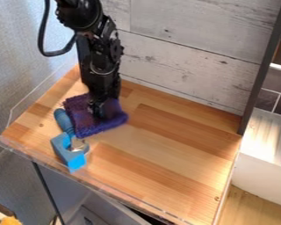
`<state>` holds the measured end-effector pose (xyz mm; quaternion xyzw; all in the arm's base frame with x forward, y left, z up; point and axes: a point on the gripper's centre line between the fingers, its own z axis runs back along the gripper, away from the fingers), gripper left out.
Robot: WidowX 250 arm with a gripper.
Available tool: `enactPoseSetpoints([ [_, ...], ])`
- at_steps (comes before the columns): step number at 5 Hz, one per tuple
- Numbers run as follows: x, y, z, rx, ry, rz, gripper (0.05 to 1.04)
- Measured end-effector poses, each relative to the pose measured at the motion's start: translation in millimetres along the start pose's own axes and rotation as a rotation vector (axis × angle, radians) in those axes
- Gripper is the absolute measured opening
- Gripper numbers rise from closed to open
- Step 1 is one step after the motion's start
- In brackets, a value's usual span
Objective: Move the purple cloth toward the middle left side of the table
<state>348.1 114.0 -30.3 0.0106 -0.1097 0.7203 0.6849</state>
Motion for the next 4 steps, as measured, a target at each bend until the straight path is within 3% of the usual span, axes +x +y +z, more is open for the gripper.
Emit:
enactPoseSetpoints([
  [2,-2,3,49,-0.093,-0.017,0.012,0.999],
  [4,-7,6,61,-0.124,-0.033,0.007,0.999],
])
